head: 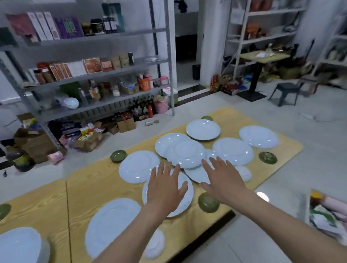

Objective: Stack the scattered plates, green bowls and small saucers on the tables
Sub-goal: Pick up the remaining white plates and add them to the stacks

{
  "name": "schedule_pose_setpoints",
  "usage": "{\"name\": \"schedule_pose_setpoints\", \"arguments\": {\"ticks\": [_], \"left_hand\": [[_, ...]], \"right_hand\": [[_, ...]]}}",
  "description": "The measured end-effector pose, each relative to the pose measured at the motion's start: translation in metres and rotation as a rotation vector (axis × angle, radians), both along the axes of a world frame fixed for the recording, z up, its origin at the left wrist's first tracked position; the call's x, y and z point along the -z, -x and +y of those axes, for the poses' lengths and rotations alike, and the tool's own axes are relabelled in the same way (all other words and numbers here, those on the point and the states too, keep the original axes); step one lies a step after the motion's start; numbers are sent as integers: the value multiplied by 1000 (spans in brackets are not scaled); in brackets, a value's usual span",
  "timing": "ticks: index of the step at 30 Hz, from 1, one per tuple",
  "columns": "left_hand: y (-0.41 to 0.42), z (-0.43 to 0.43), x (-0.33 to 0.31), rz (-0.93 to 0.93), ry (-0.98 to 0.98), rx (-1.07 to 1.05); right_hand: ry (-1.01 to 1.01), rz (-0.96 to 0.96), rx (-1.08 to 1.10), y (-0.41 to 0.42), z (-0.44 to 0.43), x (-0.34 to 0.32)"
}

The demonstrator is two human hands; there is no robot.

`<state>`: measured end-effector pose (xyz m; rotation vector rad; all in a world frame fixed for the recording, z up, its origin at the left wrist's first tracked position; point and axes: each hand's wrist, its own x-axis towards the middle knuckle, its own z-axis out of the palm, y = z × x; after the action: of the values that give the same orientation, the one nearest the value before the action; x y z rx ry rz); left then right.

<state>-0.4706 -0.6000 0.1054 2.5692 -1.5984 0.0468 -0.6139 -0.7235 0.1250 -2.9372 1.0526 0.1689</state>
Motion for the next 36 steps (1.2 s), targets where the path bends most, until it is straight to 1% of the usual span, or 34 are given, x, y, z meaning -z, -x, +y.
{"name": "schedule_pose_setpoints", "arguments": {"ticks": [7, 10, 17, 22, 24, 30, 36], "left_hand": [[23, -96, -3, -11, -1, 140], [24, -138, 2, -35, -15, 181], [27, -235, 3, -27, 3, 253], [35, -299, -2, -28, -5, 313], [42, -322, -1, -38, -36, 321], [75, -397, 6, -42, -20, 303], [130, -476, 10, -56, -50, 274]], "right_hand": [[-1, -6, 151, 38, -77, -2], [21, 11, 169, 45, -109, 1], [47, 57, 219, 48, -194, -3], [40, 40, 260, 54, -250, -11], [42, 36, 265, 62, -271, -10], [41, 21, 271, 94, -345, -3], [33, -10, 182, 137, -424, -5]]}}
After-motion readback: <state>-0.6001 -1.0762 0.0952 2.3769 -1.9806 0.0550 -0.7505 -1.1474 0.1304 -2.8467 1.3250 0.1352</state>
